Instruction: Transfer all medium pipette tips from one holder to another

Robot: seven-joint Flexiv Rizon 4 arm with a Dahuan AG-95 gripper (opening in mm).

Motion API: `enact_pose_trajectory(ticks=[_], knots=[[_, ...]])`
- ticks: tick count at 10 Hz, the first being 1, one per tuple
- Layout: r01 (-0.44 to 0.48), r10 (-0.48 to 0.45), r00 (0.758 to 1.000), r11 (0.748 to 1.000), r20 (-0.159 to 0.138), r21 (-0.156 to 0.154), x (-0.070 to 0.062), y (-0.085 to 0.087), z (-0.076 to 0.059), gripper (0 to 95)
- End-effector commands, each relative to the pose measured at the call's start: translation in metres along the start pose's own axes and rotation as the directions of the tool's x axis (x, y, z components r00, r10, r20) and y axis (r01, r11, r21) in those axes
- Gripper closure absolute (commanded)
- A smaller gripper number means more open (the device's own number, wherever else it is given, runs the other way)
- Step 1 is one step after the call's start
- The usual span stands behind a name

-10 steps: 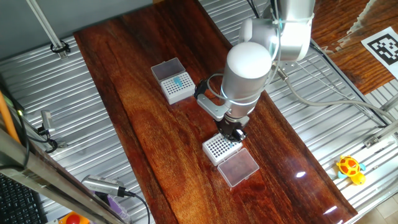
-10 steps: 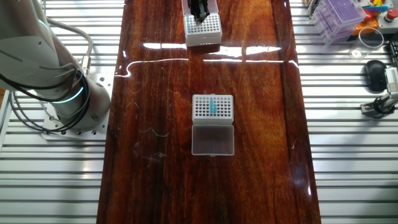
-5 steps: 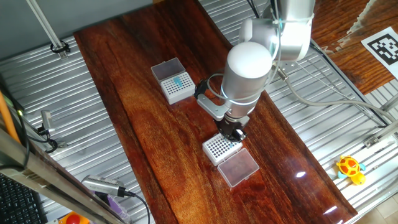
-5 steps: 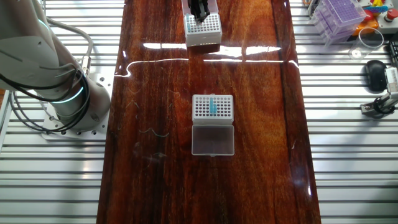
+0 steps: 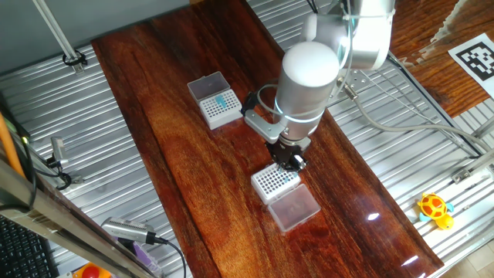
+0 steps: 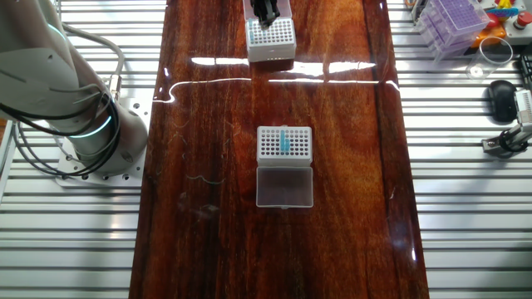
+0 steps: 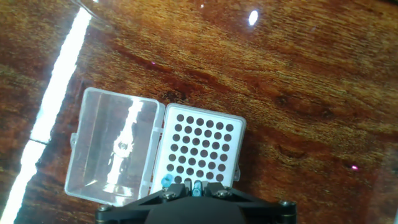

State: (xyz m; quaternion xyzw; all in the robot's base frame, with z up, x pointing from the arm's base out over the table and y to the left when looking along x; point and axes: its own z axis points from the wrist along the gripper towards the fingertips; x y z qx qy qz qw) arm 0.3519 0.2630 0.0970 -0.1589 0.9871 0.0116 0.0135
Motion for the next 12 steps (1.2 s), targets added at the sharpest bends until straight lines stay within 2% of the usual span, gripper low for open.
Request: enact_pose_trajectory(ticks=[1,4,8,9,11,12], knots=[[0.008,-0.008,1.000,1.000,-0.005,-0.003,0.002,-0.001,-0.008,95.0],[0.025,-0.025,1.000,1.000,-0.010,-0.005,0.003,-0.006,-0.027,95.0],[0.047,-0.047,0.999,0.999,-0.022,-0.017,-0.003,-0.018,-0.048,95.0],[0.067,-0.067,0.997,0.998,-0.028,-0.018,-0.006,-0.028,-0.054,95.0],[0.123,-0.124,0.991,0.992,-0.041,-0.028,-0.010,-0.060,-0.064,95.0],[0.158,-0.159,0.986,0.987,-0.046,-0.030,-0.010,-0.081,-0.066,95.0]])
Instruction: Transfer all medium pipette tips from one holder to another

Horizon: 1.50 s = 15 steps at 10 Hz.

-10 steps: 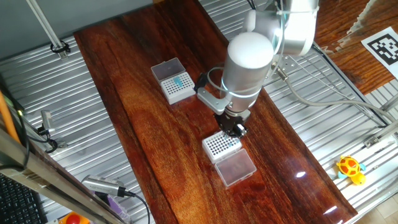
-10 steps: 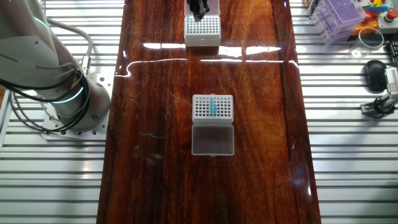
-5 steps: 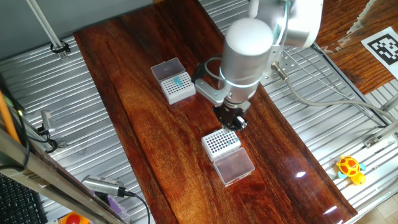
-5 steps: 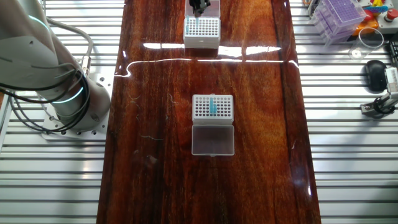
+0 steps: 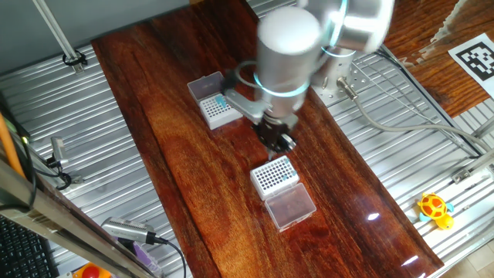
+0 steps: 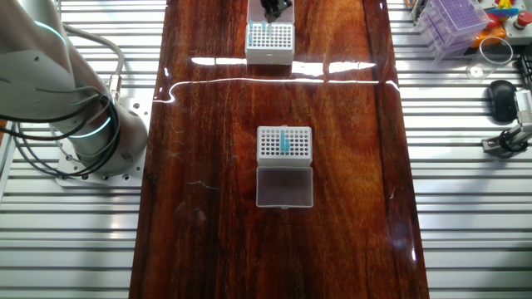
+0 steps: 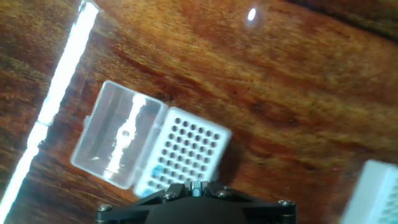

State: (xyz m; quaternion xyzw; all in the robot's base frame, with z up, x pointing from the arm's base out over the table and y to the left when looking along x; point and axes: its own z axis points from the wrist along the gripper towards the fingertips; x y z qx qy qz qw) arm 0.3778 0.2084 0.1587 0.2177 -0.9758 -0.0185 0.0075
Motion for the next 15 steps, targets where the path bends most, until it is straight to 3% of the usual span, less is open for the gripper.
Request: enact_pose_trajectory(ticks=[1,3,10,14,15], knots=[[0.061,-0.061,0.998,0.998,-0.011,-0.002,0.007,-0.036,-0.006,95.0],[0.065,-0.065,0.998,0.998,-0.012,-0.005,0.010,-0.043,-0.007,95.0],[-0.115,0.115,0.993,0.993,0.013,0.011,0.010,-0.043,-0.007,95.0],[-0.118,0.118,0.993,0.993,0.019,0.018,0.010,-0.043,-0.007,95.0],[-0.099,0.099,0.995,0.995,0.021,0.020,0.012,-0.050,-0.007,95.0]])
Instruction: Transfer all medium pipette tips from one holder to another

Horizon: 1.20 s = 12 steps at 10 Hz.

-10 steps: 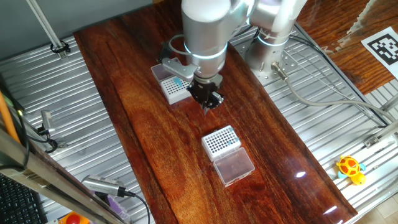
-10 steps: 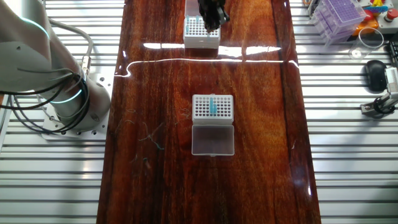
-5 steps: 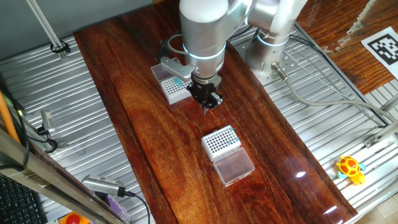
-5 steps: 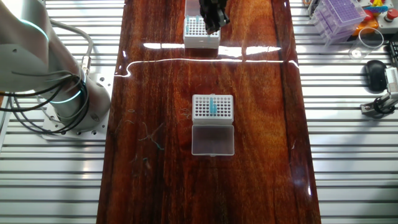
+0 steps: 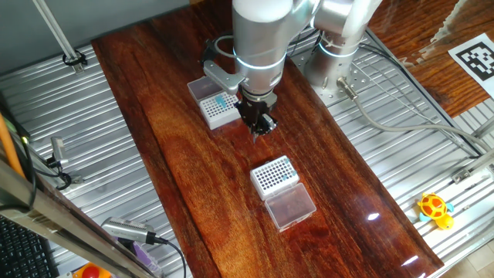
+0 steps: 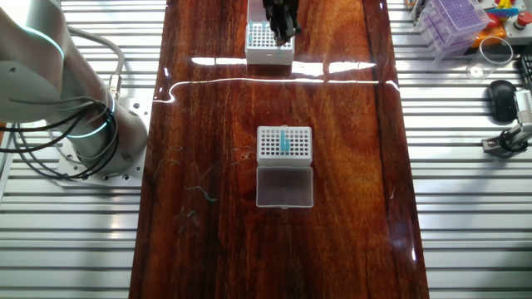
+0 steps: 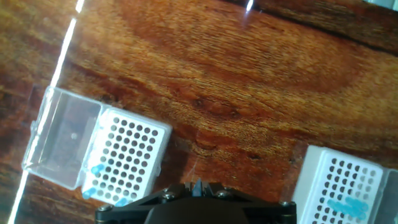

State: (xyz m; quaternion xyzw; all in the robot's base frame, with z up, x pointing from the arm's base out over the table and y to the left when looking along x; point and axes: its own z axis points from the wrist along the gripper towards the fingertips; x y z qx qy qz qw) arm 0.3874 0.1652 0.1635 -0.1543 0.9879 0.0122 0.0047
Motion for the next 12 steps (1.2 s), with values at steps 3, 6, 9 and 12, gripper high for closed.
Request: enact_pose_trajectory(ticks=[3,6,9,12], knots=[[0.107,-0.107,0.994,0.994,-0.001,-0.004,0.001,-0.073,0.005,95.0],[0.168,-0.168,0.986,0.986,0.003,-0.014,-0.006,-0.132,0.003,95.0],[0.186,-0.186,0.983,0.982,0.005,-0.019,0.001,-0.165,-0.003,95.0],[0.171,-0.171,0.985,0.985,0.016,-0.019,0.011,-0.177,0.001,95.0]])
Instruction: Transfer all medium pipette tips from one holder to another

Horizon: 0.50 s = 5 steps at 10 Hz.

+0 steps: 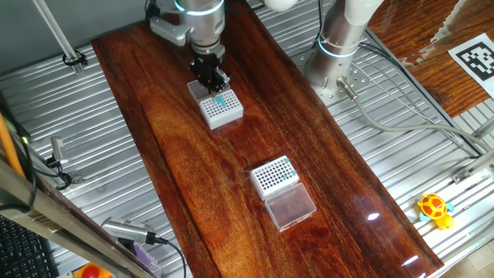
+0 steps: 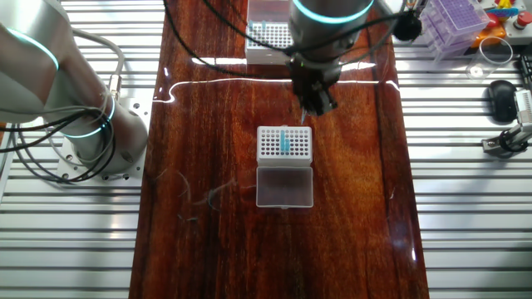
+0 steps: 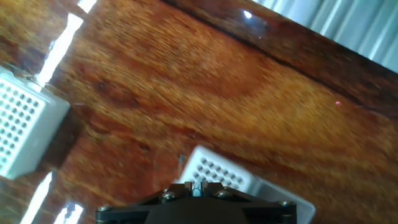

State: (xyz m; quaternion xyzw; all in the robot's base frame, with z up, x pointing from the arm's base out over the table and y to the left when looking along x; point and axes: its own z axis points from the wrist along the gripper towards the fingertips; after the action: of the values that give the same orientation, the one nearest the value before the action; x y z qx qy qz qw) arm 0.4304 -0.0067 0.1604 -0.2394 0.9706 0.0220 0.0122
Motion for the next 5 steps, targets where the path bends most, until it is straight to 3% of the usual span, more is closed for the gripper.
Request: enact_pose_trajectory(ticks=[1,5], knots=[[-0.007,0.007,1.000,1.000,0.002,-0.002,0.0030,-0.0037,0.0051,95.0],[-0.010,0.010,1.000,1.000,0.003,0.003,0.0108,-0.0028,0.0143,95.0]])
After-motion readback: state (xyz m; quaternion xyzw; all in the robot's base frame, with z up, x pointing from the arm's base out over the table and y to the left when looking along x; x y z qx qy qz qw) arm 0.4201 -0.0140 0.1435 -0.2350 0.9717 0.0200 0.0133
